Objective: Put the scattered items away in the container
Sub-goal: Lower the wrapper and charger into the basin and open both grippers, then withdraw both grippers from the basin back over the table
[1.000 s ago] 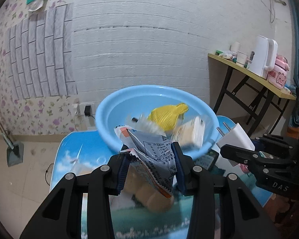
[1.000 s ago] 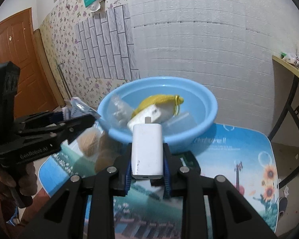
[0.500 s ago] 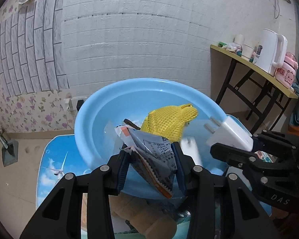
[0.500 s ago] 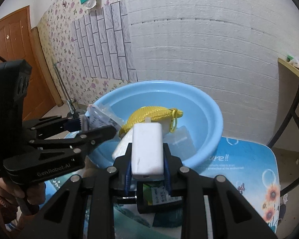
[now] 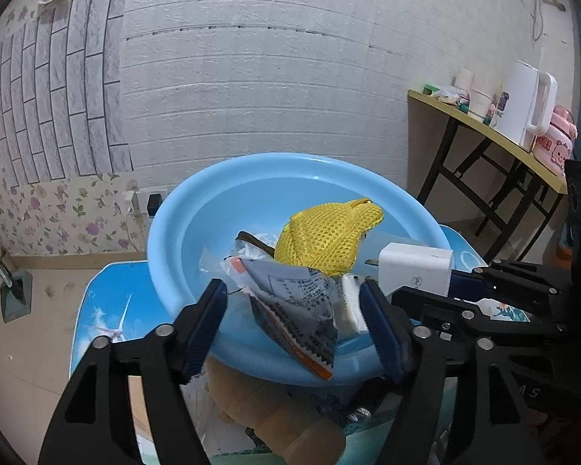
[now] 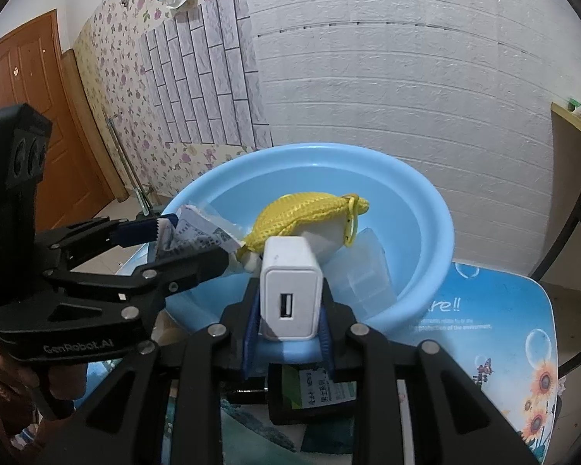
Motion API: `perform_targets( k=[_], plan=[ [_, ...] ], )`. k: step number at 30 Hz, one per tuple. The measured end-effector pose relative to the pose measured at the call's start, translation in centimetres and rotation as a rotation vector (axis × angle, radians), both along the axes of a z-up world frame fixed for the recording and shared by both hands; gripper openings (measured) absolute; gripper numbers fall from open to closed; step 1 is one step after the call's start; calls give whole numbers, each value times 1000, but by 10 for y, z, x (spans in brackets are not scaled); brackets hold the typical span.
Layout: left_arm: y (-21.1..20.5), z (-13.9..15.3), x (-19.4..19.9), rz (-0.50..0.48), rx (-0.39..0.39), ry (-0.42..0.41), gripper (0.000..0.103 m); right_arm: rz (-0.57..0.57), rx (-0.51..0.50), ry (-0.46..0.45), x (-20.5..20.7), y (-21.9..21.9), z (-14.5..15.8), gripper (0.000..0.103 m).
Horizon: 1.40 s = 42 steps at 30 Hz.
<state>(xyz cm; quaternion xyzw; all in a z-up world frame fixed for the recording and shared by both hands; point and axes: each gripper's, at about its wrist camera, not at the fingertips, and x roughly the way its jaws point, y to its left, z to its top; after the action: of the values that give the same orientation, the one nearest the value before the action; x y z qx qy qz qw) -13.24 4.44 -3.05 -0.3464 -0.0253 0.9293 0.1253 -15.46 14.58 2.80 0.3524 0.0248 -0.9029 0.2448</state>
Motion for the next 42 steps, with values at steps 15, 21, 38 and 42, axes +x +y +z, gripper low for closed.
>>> perform_targets(
  k=[15, 21, 38, 42],
  plan=[
    [-18, 5, 37, 56, -2, 20, 84, -33, -11, 8, 28, 13, 8, 39],
    [-32, 0, 54, 104, 1, 19, 91, -76, -7, -16, 43, 28, 0, 39],
    [-63, -32, 87, 203, -55, -41, 102, -163, 54, -131, 66, 55, -46, 64],
    [-72, -40, 87, 230, -69, -60, 103, -175, 65, -152, 65, 56, -52, 65]
  ],
)
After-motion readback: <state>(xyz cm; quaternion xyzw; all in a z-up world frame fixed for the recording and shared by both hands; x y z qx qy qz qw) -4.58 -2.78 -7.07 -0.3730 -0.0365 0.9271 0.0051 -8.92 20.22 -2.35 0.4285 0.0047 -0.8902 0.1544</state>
